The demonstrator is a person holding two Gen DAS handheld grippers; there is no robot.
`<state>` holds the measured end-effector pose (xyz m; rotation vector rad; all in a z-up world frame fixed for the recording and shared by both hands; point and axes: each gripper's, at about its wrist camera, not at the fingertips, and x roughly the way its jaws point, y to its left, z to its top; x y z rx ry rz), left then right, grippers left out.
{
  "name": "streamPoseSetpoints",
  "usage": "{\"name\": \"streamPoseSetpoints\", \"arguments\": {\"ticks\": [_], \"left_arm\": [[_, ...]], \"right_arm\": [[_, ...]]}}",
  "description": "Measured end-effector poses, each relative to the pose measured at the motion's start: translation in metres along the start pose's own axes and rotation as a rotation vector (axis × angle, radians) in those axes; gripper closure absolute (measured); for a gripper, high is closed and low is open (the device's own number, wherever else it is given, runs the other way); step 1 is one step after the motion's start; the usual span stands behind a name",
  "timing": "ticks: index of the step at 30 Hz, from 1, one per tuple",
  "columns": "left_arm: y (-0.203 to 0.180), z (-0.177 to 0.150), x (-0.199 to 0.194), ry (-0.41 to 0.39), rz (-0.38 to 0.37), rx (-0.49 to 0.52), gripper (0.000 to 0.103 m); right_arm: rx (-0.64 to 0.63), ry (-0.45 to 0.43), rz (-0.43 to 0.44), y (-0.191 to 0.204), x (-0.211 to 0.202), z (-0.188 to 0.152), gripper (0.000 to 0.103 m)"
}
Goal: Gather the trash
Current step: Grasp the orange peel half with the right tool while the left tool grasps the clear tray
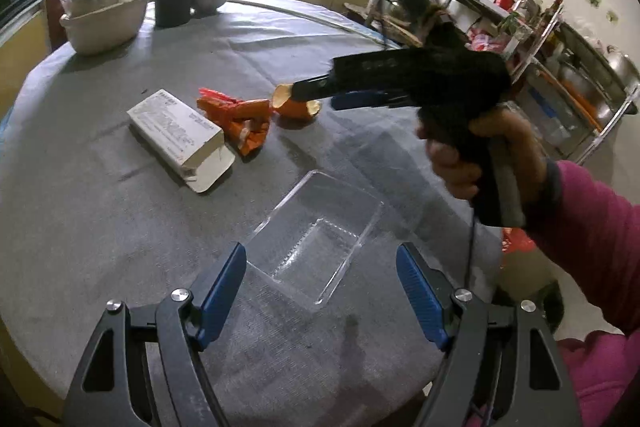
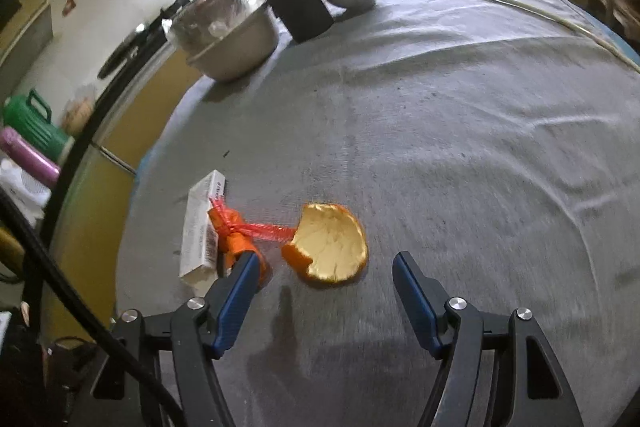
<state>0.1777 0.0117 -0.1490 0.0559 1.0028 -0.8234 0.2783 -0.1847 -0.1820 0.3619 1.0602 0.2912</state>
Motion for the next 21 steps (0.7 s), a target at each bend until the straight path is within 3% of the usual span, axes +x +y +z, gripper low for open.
{"name": "streamPoseSetpoints", "arguments": {"ticks": [8, 9, 10, 13, 16, 21], "left_arm": [[-0.009, -0.007, -0.009, -0.021, -0.027, 0.033, 0.025], [-0.007, -0.007, -0.007, -0.017, -0.019, 0.024, 0.025], [-0.005, -0.007, -0.005, -0.010, -0.011, 0.009, 0.025], [-0.005, -0.005, 0.000, 0.000, -0.011, -0.008, 0.025], [-0.012, -0.004, 0.002, -0.009, -0.004, 0.022, 0.025], [-0.018, -0.004, 0.014, -0.003, 0.013, 0.049, 0.025]], "right_arm": [[-0.109, -0.004, -0.091, 0.013, 0.019, 0.006, 0.031], [-0.122, -0.011, -0.108, 0.015, 0.020, 0.005, 0.033], [-0.134, -0.022, -0.130, 0.017, 0.021, 0.005, 0.049], [-0.161, -0.031, -0.152, 0.021, 0.020, 0.001, 0.066], [-0.127, -0.047, -0.131, 0.014, 0.010, -0.003, 0.072], [-0.034, -0.088, -0.087, -0.005, -0.019, -0.021, 0.073]]}}
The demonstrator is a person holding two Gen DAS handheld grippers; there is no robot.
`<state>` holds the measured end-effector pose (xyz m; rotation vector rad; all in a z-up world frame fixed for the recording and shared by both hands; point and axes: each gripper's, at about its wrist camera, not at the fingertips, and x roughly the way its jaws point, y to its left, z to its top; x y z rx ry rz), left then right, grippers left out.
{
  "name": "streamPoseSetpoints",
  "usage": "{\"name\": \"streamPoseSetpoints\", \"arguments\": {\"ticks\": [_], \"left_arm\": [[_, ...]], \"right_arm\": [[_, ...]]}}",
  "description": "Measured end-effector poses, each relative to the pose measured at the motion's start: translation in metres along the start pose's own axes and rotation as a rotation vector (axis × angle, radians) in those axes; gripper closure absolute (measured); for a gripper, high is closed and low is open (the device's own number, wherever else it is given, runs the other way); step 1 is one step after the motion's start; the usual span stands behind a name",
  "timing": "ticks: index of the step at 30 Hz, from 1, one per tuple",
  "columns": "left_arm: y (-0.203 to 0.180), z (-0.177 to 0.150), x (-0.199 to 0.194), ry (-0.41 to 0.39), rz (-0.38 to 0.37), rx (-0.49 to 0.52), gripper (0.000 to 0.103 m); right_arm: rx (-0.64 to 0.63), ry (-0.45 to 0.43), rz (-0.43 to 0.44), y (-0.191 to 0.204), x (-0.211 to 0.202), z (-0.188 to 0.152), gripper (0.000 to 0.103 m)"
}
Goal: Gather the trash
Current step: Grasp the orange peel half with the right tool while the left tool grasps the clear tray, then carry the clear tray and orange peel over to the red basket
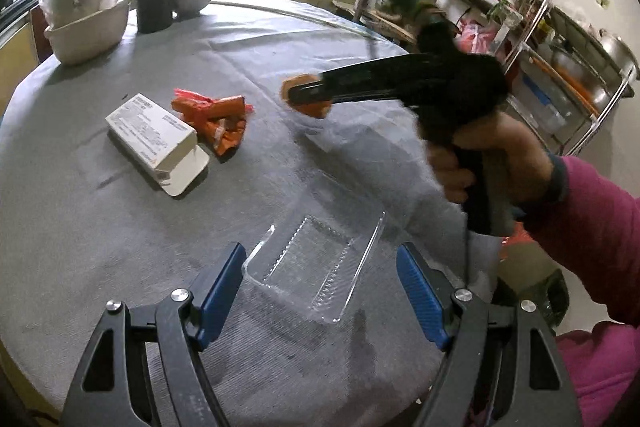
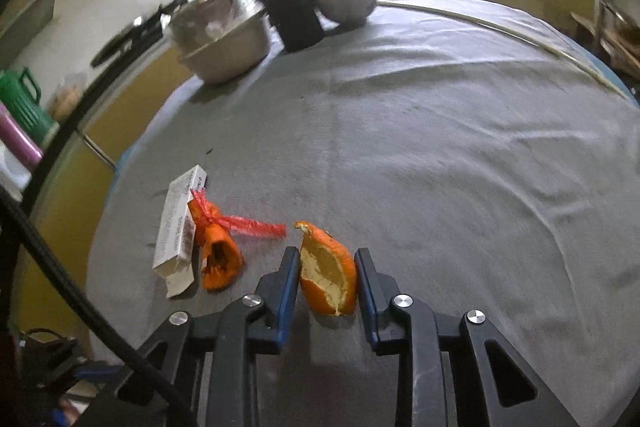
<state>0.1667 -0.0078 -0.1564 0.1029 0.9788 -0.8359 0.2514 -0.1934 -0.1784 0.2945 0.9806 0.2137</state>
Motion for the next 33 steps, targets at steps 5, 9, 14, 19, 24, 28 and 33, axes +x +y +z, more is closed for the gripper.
{"name": "streamPoseSetpoints", "arguments": {"ticks": [5, 9, 14, 19, 24, 28, 33], "left_arm": [[0.003, -0.002, 0.010, -0.001, 0.032, -0.025, 0.034], [0.010, -0.001, 0.012, -0.022, 0.026, -0.074, 0.045], [0.000, -0.001, 0.010, -0.045, 0.043, -0.116, 0.048], [-0.026, 0.006, 0.006, -0.073, 0.056, -0.106, 0.048], [-0.059, 0.018, 0.004, -0.099, 0.071, -0.083, 0.048], [-0.088, 0.031, 0.006, -0.109, 0.085, -0.055, 0.048], [-0.124, 0.047, 0.009, -0.104, 0.149, 0.002, 0.048]], "right_arm": [[0.077, -0.039, 0.049, -0.023, -0.043, -0.026, 0.073], [0.126, -0.077, 0.064, -0.039, -0.080, -0.055, 0.073], [0.189, -0.119, 0.061, -0.055, -0.118, -0.094, 0.073], [0.265, -0.154, 0.058, -0.075, -0.149, -0.128, 0.073], [0.306, -0.186, 0.038, -0.090, -0.172, -0.152, 0.073], [0.340, -0.222, 0.011, -0.103, -0.192, -0.168, 0.073], [0.397, -0.275, -0.008, -0.123, -0.223, -0.187, 0.073]]}}
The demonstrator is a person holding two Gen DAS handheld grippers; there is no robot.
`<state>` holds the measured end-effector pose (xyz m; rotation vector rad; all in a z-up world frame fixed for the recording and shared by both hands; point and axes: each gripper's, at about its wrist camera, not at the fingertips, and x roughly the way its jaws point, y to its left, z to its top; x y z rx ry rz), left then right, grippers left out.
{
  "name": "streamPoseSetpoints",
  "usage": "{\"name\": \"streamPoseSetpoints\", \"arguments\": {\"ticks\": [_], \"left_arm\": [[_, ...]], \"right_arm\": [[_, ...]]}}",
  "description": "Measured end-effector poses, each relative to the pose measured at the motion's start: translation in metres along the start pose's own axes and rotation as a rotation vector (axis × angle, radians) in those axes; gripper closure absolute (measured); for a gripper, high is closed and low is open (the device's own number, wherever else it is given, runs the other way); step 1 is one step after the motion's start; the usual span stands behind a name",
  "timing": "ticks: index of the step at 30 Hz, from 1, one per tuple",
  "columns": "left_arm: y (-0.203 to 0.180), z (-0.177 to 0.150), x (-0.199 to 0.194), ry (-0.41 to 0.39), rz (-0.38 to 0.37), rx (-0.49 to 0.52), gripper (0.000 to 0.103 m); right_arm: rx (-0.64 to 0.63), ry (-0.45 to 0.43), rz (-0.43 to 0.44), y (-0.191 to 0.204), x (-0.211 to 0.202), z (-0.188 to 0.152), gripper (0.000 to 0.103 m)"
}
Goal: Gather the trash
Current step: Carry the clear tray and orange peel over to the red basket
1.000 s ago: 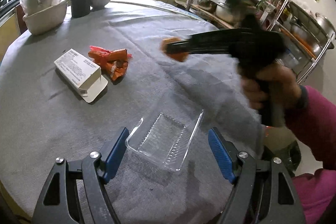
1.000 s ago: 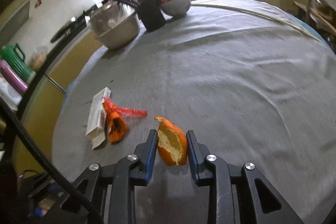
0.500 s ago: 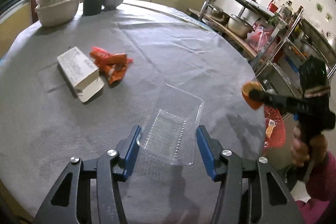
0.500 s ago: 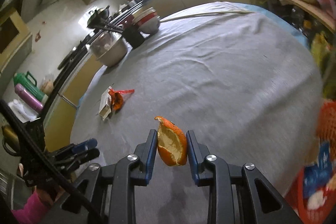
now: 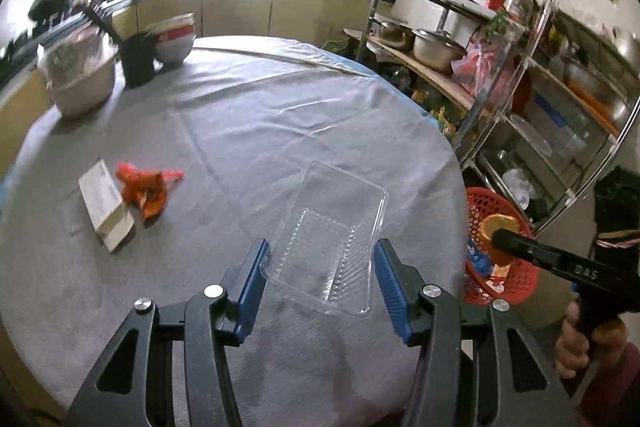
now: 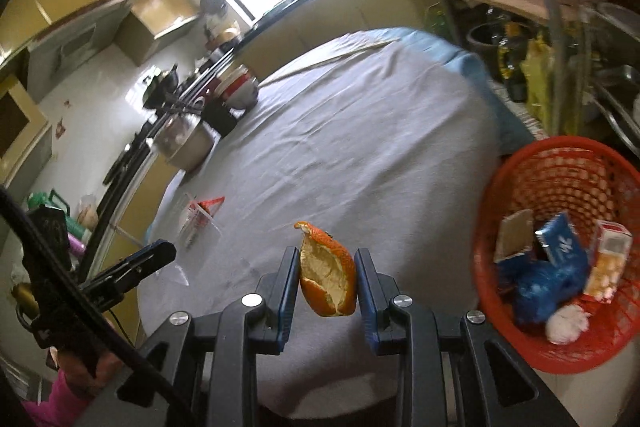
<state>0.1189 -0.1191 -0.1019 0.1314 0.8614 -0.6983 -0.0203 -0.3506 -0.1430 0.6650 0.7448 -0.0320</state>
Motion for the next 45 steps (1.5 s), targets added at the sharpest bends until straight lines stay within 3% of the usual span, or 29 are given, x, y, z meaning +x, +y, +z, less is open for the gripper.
{"name": "streamPoseSetpoints", "arguments": {"ticks": [21, 33, 45], "left_arm": [[-0.118, 0.026, 0.014, 0.029, -0.057, 0.194, 0.048], [-0.171, 0.032, 0.016, 0.007, -0.007, 0.325, 0.048], [-0.197, 0.034, 0.025, 0.015, 0.031, 0.378, 0.048]], "right_arm": [[0.157, -0.140, -0.063, -0.078, -0.070, -0.009, 0.073], [0.197, -0.188, -0.079, -0.096, -0.090, -0.010, 0.073], [0.228, -0.210, -0.102, -0.115, -0.104, -0.014, 0.073]]}}
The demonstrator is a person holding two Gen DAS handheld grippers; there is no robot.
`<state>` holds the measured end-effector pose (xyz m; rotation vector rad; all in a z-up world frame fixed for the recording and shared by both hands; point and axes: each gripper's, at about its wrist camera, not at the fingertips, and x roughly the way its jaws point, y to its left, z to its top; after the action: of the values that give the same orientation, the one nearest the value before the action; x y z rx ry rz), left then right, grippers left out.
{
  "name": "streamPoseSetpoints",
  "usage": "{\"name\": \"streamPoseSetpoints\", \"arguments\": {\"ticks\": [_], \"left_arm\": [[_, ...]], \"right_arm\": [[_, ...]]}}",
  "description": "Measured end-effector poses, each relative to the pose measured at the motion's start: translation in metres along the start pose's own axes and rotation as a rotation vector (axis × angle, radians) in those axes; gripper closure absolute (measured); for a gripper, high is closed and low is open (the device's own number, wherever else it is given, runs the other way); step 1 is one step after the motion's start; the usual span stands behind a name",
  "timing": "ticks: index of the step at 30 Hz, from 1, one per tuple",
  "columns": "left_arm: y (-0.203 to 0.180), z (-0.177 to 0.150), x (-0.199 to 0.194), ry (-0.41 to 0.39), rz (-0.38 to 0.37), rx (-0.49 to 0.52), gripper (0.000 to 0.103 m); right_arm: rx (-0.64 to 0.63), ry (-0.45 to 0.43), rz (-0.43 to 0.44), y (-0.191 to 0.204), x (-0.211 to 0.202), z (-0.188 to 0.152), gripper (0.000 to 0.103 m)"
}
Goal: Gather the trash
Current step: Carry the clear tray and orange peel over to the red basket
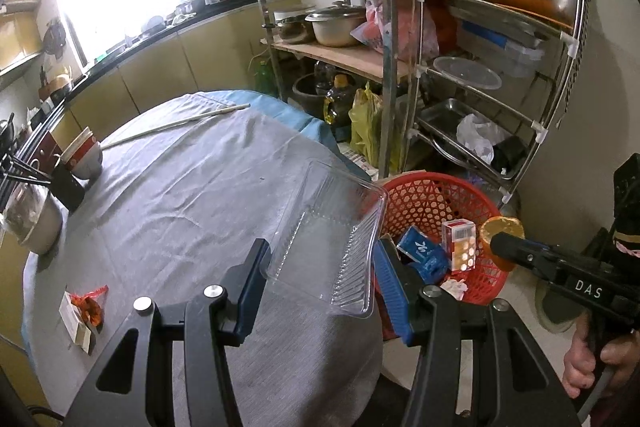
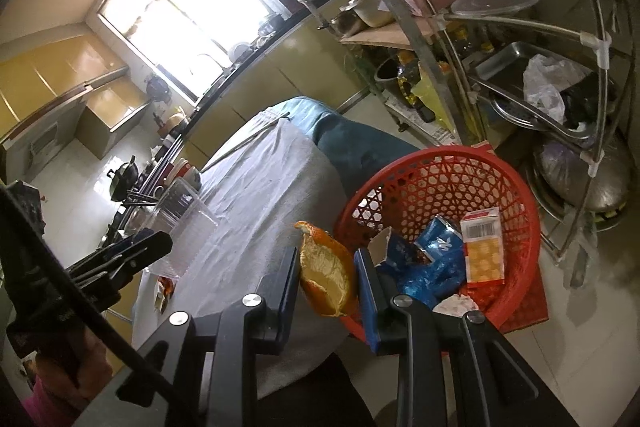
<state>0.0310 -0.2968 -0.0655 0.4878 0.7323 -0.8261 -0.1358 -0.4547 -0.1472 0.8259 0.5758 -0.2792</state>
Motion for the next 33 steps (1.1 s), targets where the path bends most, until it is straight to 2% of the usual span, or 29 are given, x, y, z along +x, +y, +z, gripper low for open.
{"name": "streamPoseSetpoints", "arguments": {"ticks": [16, 33], "left_arm": [[-0.032, 0.001, 0.018, 0.036, -0.005, 0.060, 0.048], [-0.042, 0.002, 0.032, 0.064, -0.015, 0.082, 0.048]], "right_arm": [[0.056, 0.007, 0.001, -0.020, 0.000, -0.003, 0.073], [0.072, 0.020, -0.008, -0.026, 0.006, -0.003, 0.073]]}}
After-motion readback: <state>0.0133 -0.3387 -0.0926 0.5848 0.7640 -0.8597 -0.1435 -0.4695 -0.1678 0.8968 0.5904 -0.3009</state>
